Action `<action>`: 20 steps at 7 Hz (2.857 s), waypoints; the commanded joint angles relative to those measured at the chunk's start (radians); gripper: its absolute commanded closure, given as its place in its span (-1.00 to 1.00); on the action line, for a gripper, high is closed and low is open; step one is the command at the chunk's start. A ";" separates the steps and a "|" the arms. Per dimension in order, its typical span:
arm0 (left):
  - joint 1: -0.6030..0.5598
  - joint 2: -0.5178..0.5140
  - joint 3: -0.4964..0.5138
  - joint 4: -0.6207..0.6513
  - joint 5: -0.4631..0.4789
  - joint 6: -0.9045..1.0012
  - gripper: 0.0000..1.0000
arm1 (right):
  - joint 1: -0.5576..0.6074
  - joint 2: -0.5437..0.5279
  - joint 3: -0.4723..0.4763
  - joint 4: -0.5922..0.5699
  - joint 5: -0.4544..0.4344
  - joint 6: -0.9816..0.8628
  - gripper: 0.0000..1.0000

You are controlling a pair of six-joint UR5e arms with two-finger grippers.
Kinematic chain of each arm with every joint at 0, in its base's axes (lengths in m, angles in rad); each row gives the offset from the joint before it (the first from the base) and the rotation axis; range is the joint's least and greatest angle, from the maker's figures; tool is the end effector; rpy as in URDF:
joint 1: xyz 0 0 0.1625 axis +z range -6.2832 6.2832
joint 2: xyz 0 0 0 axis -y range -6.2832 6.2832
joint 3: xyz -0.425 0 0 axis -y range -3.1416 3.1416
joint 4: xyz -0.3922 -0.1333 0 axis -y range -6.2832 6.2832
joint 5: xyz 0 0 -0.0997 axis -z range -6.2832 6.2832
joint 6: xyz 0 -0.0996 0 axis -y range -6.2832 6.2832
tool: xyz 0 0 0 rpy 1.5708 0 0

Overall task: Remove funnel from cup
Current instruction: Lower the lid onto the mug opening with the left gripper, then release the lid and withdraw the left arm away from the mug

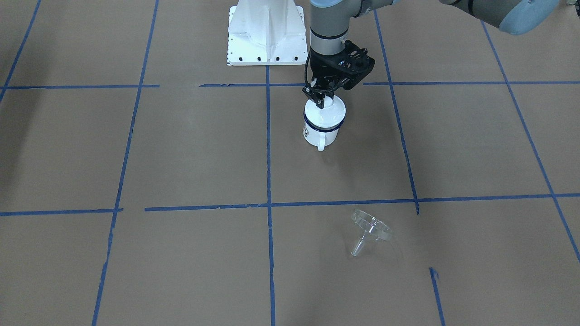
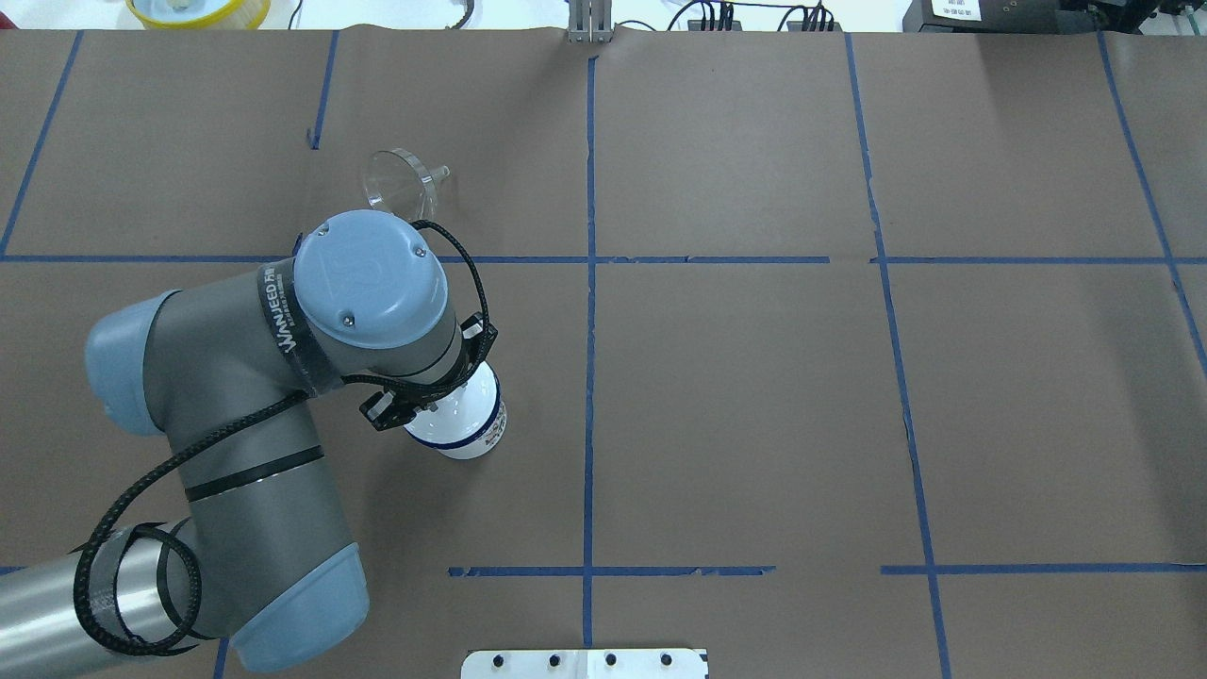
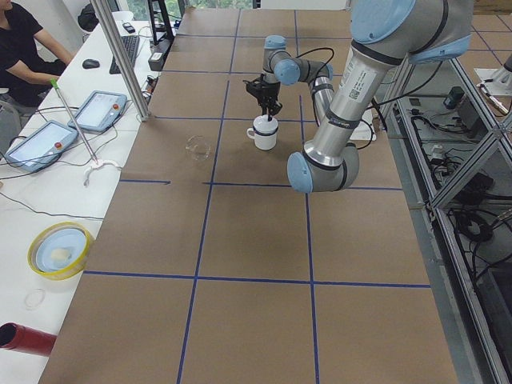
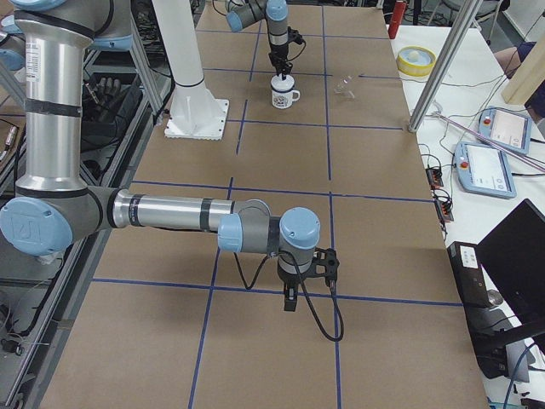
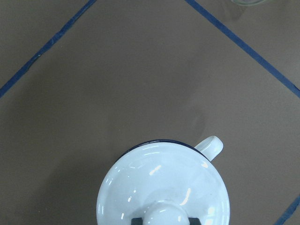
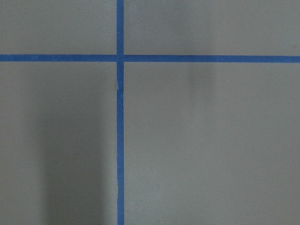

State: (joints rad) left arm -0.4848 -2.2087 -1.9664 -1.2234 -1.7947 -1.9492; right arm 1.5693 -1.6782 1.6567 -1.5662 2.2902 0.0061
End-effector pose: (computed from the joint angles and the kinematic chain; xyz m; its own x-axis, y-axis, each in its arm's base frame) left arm 0.4724 -0.3745 0.1790 0.5142 -0.6780 -0.5252 0.5595 0.7294 -0.3937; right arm 0.0670 -0.4451 0.6701 0.7522 0.0161 0.6587 -0.0031 0.9998 -0.0209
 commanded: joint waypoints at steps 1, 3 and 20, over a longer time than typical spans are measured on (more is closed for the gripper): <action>0.000 0.000 0.006 -0.002 0.000 0.001 1.00 | 0.000 0.000 0.000 0.000 0.000 0.000 -1.00; 0.000 0.001 0.018 -0.025 0.000 0.003 1.00 | 0.000 0.000 0.000 0.000 0.000 0.000 -1.00; -1.070 0.524 0.156 -0.036 -0.440 2.098 -1.00 | 0.000 0.000 -0.002 0.000 0.000 0.000 -1.00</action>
State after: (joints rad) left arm -1.4668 -1.7332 -1.8784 -1.2535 -2.2340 -0.0570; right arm 1.5692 -1.6782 1.6558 -1.5662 2.2902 0.0061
